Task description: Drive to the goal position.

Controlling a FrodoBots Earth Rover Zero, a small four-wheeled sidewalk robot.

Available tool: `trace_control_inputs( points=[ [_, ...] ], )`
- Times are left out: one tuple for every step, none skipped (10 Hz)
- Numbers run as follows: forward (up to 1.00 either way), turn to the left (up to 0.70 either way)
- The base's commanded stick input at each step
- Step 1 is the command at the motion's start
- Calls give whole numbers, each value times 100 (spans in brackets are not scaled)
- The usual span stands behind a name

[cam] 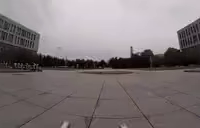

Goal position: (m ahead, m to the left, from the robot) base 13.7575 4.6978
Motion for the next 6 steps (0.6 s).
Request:
trace_control_inputs(
  points=[
    [70,0],
    [70,0],
    [70,0],
    [70,0],
    [70,0],
    [70,0]
  ],
)
